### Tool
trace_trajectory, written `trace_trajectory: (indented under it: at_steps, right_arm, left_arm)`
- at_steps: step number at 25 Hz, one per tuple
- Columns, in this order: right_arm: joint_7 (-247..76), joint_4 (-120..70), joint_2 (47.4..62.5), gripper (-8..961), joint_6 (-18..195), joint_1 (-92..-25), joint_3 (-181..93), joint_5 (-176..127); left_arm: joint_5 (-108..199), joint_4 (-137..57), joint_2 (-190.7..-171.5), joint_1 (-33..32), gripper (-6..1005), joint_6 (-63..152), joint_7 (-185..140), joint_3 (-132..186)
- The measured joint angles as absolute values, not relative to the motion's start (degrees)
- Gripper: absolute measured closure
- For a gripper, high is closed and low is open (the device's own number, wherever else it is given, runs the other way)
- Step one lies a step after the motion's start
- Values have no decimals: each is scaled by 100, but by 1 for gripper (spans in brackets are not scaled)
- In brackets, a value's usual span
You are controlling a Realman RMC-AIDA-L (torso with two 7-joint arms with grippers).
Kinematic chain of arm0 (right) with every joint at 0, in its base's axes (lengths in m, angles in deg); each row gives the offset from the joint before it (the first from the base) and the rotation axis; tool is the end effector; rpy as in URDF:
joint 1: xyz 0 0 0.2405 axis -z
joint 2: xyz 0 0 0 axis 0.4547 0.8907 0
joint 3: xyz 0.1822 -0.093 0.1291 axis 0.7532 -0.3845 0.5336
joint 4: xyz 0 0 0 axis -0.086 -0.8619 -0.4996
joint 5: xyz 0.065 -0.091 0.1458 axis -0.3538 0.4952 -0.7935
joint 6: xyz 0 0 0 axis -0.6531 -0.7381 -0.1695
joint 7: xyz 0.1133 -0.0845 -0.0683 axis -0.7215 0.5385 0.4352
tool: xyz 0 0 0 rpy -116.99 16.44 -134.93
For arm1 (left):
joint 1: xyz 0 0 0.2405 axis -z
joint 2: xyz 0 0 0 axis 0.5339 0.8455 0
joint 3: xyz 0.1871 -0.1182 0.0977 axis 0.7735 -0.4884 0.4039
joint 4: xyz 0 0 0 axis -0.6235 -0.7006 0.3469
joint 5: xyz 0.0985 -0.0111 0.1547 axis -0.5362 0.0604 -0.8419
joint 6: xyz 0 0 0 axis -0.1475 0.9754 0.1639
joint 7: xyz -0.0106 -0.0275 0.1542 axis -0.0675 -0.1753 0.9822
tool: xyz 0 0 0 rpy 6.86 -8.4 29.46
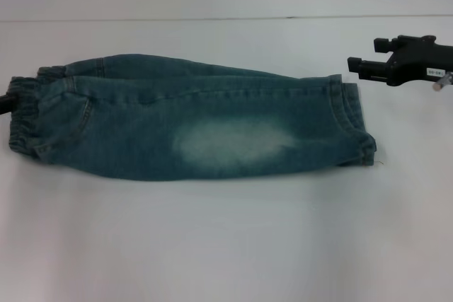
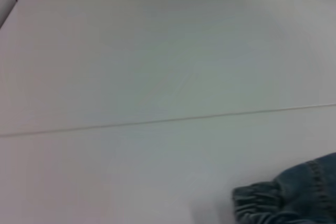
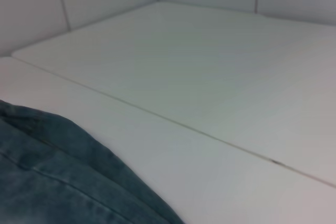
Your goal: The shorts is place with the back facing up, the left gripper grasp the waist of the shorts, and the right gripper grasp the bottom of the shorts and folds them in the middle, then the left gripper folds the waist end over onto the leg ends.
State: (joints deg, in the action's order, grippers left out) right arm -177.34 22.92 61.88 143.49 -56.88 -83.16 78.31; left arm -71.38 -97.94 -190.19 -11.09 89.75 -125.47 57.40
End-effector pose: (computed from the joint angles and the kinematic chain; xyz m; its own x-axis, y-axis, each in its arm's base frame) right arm 0.2473 0.3725 0.0315 0.8163 -0.3908 -0.4253 -0.5727 -0.6435 -0.5079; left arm -0.3343 0.3382 0.0775 0.6588 0.5490 0.5144 0.7062 -0.2155 -0.6744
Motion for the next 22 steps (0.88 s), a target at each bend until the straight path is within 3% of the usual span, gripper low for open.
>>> trace_trajectory:
  at_steps: [3,10,22]
  right_arm:
    - [-17596,2518,6187,263,14796,-5552,-8325,7733]
    - [-16846,2572,6185,232,15863,-5364,-8281,7497]
    - [-15663,2035,6201,232,16677,-5137,-8297,7319]
  left_arm:
    - [-6730,-10121,-19021,-1385,62,9556,-12179,5714]
    - [-5675,-10219,-19041,-2116,65,10949,-10798,5143]
    - [-5766,-8763,-19004,-1990,70,10638,-9107,4728]
